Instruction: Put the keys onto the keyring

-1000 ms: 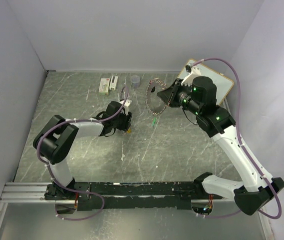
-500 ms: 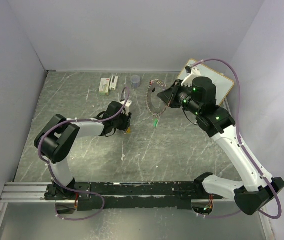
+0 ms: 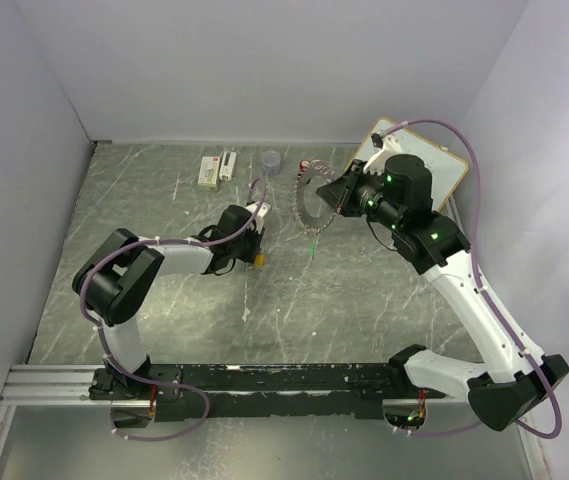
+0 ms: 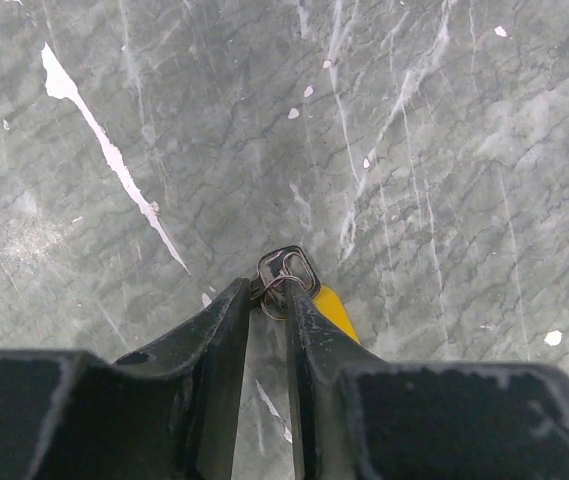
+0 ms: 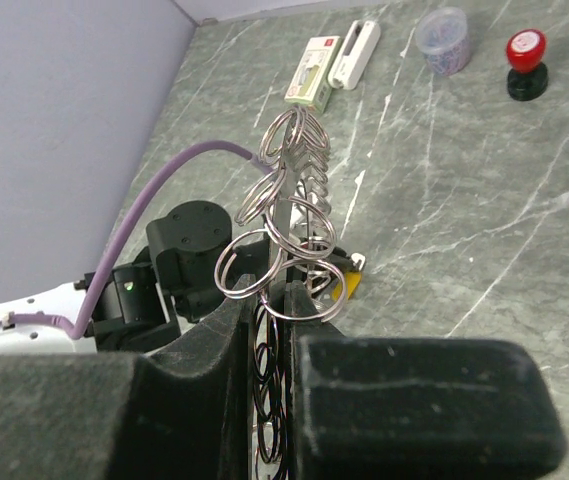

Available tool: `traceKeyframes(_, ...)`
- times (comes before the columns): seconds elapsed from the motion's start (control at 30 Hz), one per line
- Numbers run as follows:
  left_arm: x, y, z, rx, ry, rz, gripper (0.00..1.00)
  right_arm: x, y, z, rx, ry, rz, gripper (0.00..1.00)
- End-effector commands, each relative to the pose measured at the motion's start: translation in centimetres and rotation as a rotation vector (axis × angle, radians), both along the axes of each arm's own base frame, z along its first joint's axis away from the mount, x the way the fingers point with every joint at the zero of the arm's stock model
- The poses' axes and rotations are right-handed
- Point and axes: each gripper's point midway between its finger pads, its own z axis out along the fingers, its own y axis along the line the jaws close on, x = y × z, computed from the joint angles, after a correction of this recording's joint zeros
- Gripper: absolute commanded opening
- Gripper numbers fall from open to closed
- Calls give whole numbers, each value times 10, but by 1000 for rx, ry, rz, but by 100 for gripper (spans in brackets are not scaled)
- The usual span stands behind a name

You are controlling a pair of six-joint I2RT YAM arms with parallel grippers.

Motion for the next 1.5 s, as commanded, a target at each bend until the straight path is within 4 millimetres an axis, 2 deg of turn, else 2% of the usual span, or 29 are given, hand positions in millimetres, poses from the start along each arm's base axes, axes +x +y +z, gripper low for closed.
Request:
traceKeyframes(0.0,5,-4,-1,19,-15,-1,29,3,-8,12,17,-43,-19,0)
traceKeyframes(0.3,6,-6,12,6,-39,-1,17,3,-10,10,14,-42,-22,0)
traceKeyframes(0.47,8,-6,28,-12,-64,2,7,2,-11,9,14,-41,-24,0)
traceKeyframes(0.67,6,-4,50,-34,-102,0,7,2,-11,10,16,-43,-21,0)
traceKeyframes(0.73,5,-6,55,-44,-106,-13,11,2,-11,8,16,-41,-20,0)
traceKeyframes(1.0,5,-9,63,-59,-116,-22,7,2,-11,9,17,-42,-20,0)
traceKeyframes(1.17,4,-7,69,-66,-123,-16,7,2,-11,9,18,-45,-18,0)
traceKeyframes(1.33,3,-5,85,-86,-144,-3,7,2,-10,6,14,-39,-9,0)
traceKeyframes(1.43,2,-6,86,-83,-132,-1,7,2,-10,5,13,-38,-6,0)
traceKeyframes(1.47,2,-6,83,-79,-118,0,10,2,-9,5,13,-37,-5,0)
